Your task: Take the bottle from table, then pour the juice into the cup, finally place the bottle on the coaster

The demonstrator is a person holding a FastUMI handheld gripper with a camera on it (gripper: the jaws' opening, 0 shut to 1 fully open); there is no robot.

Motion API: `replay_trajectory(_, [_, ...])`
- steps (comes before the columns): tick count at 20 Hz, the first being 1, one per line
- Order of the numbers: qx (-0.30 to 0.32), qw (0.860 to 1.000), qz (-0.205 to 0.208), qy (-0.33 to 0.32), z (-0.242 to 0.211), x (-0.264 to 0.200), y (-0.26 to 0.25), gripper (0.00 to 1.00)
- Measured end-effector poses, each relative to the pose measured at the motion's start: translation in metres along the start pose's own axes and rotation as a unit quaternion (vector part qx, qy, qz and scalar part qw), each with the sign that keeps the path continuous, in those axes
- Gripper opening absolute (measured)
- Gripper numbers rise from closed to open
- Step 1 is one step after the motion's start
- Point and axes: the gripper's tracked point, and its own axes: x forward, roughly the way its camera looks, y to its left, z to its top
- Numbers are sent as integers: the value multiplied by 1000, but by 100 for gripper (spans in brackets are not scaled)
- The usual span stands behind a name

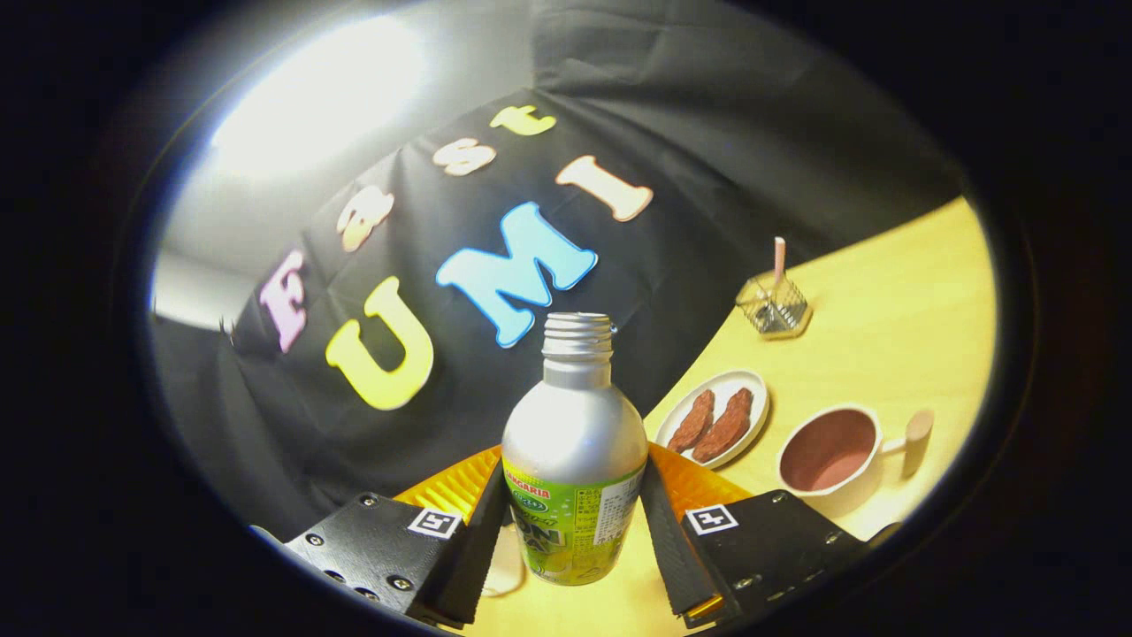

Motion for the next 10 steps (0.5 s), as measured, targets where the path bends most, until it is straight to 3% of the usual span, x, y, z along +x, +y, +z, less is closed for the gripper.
replay_trajectory(4, [-167, 985, -40, -3, 8, -2, 8, 77])
replay_trajectory(10, [-291, 956, -45, 17, -8, 3, 27, 78])
